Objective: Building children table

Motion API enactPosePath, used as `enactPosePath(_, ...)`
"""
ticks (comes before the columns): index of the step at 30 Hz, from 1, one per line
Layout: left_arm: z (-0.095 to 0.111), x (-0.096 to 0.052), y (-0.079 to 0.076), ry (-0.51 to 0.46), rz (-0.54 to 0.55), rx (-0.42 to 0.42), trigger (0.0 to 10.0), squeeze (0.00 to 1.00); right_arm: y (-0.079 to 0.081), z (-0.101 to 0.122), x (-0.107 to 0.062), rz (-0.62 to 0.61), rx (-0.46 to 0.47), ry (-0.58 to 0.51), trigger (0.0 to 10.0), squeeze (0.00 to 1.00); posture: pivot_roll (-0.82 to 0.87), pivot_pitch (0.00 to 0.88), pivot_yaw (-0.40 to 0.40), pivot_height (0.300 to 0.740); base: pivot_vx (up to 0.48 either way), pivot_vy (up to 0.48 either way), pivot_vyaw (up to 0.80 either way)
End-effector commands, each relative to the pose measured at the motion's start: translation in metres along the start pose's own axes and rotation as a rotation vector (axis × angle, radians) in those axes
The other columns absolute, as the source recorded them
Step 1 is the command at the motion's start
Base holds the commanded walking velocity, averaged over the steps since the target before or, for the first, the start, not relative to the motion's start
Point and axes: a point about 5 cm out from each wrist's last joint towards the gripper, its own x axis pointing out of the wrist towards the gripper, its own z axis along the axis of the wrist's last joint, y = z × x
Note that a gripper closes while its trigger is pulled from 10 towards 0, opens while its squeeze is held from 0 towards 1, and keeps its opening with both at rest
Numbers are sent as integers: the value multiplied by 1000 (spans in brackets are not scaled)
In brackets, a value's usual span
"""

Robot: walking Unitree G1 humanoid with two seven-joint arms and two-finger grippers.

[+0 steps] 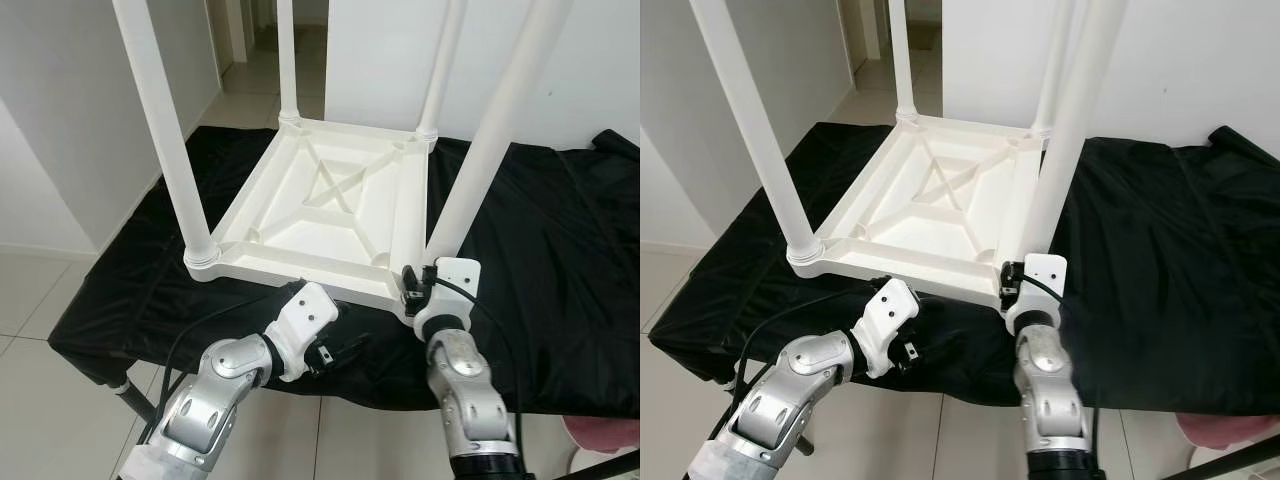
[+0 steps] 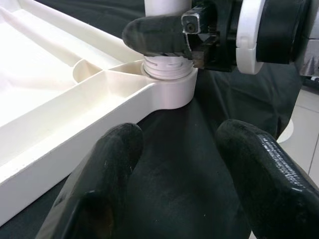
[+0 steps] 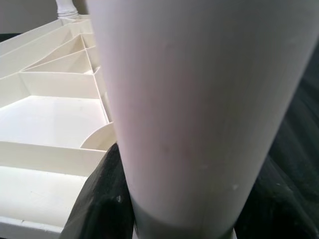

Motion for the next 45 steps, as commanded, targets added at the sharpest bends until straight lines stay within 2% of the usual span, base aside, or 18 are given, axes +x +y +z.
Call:
enactPosePath(1, -4, 2, 1, 14, 31, -17, 10000, 0, 6, -11, -4, -24, 32, 49, 10000, 0, -21, 23, 31, 740, 0, 0, 0)
enactPosePath(8, -1, 5, 2, 3, 31, -15, 10000, 0, 7, -5, -4, -26, 33, 15, 10000, 0, -26, 24, 36, 740, 0, 0, 0)
enactPosePath(9, 0, 5, 3, 2, 31, -13, 10000, 0, 7, -2, -3, -13, 49, 4, 10000, 1000, -25, 20, 32, 740, 0, 0, 0)
enactPosePath(15, 0, 5, 3, 0, 34, -12, 10000, 0, 1, 7, -4, 68, 62, -47, 10000, 1000, -19, 24, 35, 740, 0, 0, 0)
enactPosePath(16, 0, 4, 4, 1, 36, -12, 10000, 0, -3, 10, -4, 114, 59, -60, 10000, 0, -17, 30, 37, 740, 0, 0, 0)
enactPosePath(20, 0, 3, 5, 4, 38, -10, 10000, 0, -11, 14, -2, 195, 60, -66, 10000, 0, -16, 25, 35, 740, 0, 0, 0)
enactPosePath(23, 0, 3, 5, 5, 35, -11, 10000, 0, -14, 18, 0, 393, -3, -66, 10000, 0, -20, 28, 42, 740, 0, 0, 0)
enactPosePath(25, 0, 3, 5, 5, 35, -11, 10000, 0, -14, 18, 0, 393, -3, -66, 10000, 0, -20, 28, 42, 740, 0, 0, 0)
enactPosePath(27, 0, 3, 4, 6, 23, -13, 10000, 0, -15, 16, 2, 529, -61, -51, 10000, 0, -24, 32, 49, 740, 0, 0, 0)
enactPosePath(30, 0, 3, 3, 8, 9, -13, 10000, 0, -19, 13, 8, 639, -111, -24, 10000, 0, -23, 31, 55, 740, 0, 0, 0)
enactPosePath(32, 0, 3, 3, 8, 9, -13, 10000, 0, -19, 13, 8, 639, -111, -24, 10000, 0, -23, 31, 55, 740, 0, 0, 0)
enactPosePath(35, 1, 3, 3, 10, -1, -8, 10000, 0, -24, 10, 22, 740, -182, 22, 10000, 0, -15, 27, 56, 740, 0, 0, 0)
enactPosePath(39, 2, 2, 4, 9, 3, -6, 10000, 0, -26, 8, 30, 763, -207, 43, 10000, 0, -12, 30, 54, 740, 0, 0, 0)
enactPosePath(40, 2, 2, 5, 7, 8, -7, 10000, 0, -28, 8, 35, 774, -223, 50, 9098, 0, -5, 23, 46, 740, 0, 0, 0)
enactPosePath(41, 2, 2, 5, 7, 8, -7, 10000, 0, -28, 8, 35, 774, -223, 50, 9098, 0, -5, 23, 46, 740, 0, 0, 0)
enactPosePath(42, 3, 2, 6, 5, 18, -4, 10000, 0, -31, 8, 41, 778, -248, 61, 1608, 0, -4, 22, 42, 740, 0, 0, 0)
enactPosePath(44, 3, 2, 6, 5, 19, -4, 10000, 0, -32, 7, 42, 777, -255, 65, 1608, 0, -4, 22, 42, 740, 0, 0, 0)
enactPosePath(45, 3, 2, 6, 4, 22, -5, 10000, 0, -32, 6, 42, 782, -250, 71, 0, 0, -3, 20, 38, 740, 0, 0, 0)
